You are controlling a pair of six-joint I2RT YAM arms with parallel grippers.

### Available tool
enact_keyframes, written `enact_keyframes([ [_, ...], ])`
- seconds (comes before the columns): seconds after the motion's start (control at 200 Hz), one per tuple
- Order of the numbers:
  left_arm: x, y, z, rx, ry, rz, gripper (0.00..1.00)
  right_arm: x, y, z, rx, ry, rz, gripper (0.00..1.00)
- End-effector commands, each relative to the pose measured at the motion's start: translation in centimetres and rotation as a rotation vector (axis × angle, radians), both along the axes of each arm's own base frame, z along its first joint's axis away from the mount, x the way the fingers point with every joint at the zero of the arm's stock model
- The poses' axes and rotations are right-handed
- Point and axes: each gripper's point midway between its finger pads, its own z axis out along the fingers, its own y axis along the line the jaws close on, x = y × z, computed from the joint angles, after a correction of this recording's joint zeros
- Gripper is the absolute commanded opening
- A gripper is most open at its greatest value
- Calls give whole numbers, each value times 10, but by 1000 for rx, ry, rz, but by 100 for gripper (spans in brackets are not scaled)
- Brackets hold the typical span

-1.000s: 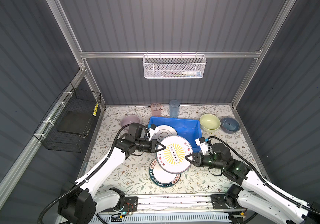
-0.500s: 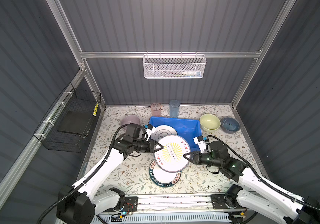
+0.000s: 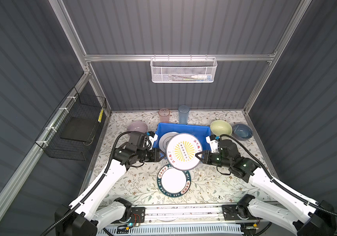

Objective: Place the mixed dishes into the plastic bin
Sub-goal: 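Carry the sunburst plate with the right gripper over the blue bin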

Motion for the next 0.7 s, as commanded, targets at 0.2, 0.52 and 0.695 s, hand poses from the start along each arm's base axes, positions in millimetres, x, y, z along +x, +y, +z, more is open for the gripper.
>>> enact_keyframes([
  [0.2, 8, 50, -26, 264, -10, 157, 51, 59, -4, 19, -119, -92, -45, 0],
  [0.52, 26, 78, -45, 423, -29, 274, 49, 119, 16, 15, -130, -82, -34, 0],
  [0.695, 50, 64, -47, 407, -37, 248, 46, 143, 37, 0, -60, -17, 30, 0],
])
